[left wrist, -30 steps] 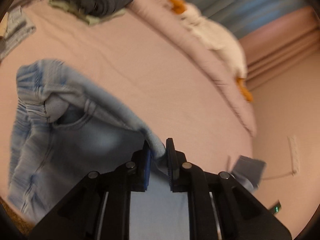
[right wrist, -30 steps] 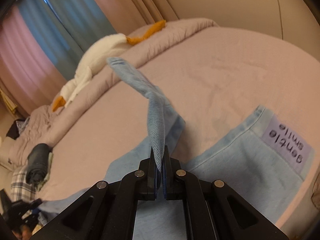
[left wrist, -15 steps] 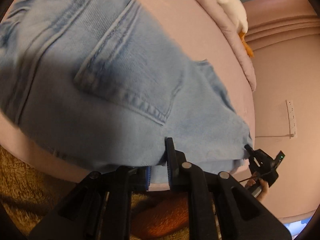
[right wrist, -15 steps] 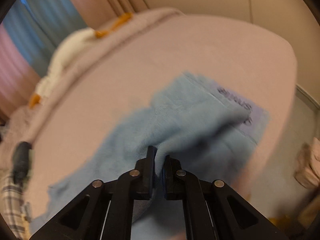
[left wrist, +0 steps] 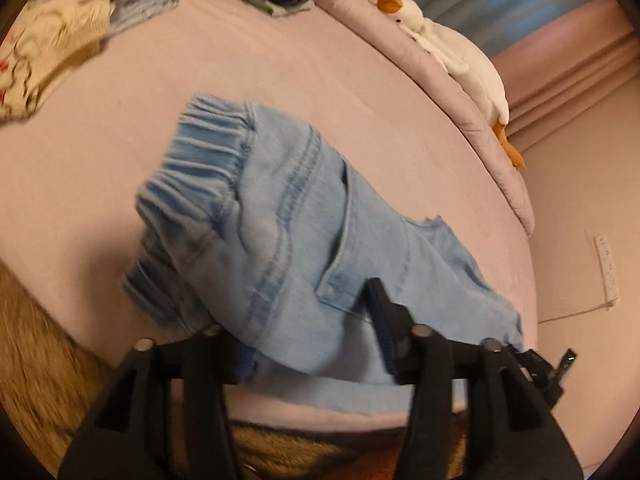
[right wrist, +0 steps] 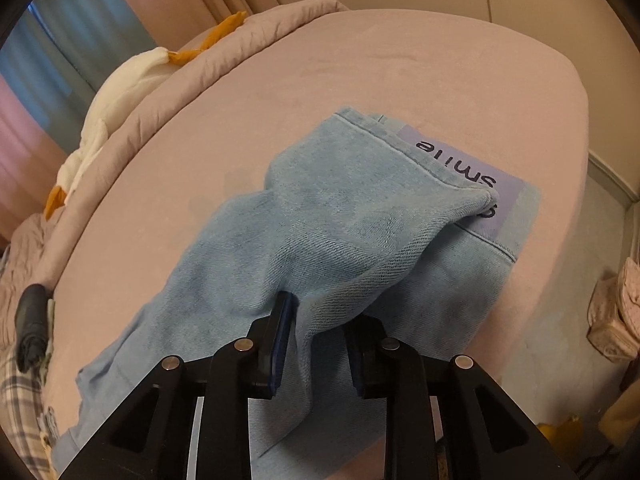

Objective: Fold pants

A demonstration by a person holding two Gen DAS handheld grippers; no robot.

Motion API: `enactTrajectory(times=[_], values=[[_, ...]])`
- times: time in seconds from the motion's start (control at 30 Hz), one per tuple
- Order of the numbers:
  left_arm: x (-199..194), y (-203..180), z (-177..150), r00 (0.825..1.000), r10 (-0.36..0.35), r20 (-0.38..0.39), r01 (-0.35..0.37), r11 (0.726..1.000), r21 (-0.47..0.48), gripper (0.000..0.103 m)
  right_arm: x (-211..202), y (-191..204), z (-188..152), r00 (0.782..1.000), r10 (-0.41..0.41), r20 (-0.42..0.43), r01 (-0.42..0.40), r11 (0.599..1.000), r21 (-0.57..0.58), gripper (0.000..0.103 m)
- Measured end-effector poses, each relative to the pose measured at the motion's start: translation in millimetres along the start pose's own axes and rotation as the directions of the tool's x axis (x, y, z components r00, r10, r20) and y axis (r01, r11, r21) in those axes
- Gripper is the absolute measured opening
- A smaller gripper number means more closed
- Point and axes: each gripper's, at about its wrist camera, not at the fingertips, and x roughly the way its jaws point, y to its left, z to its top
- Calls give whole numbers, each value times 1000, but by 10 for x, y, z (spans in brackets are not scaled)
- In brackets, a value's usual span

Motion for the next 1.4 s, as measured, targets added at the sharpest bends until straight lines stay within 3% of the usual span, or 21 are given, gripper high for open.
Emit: enactTrajectory(times=[0.03, 0.1, 0.17, 0.23, 1.4], values=[[51, 13, 5, 1000, 27, 1, -27, 1000, 7, 60, -8, -2, -2, 1000, -1, 0, 1, 1000, 2, 26], [117, 95, -37, 999, 37, -15, -37, 999, 2, 53, -7, -2, -1, 1000, -3, 0, 3, 1000, 3, 26], [111, 113, -91, 998, 53, 18, -53, 998, 15, 45, -9, -16, -6, 1000, -7, 3, 7, 1000, -1, 26], [100, 145, -93, 998, 64, 17, -64, 998, 27, 43, -10, -27, -18, 1000, -8, 2, 8, 1000, -1, 26], [69, 215, -143, 997, 79, 12, -80, 995, 67, 44, 31, 22, -48, 999, -50, 4, 50, 998, -27, 27]])
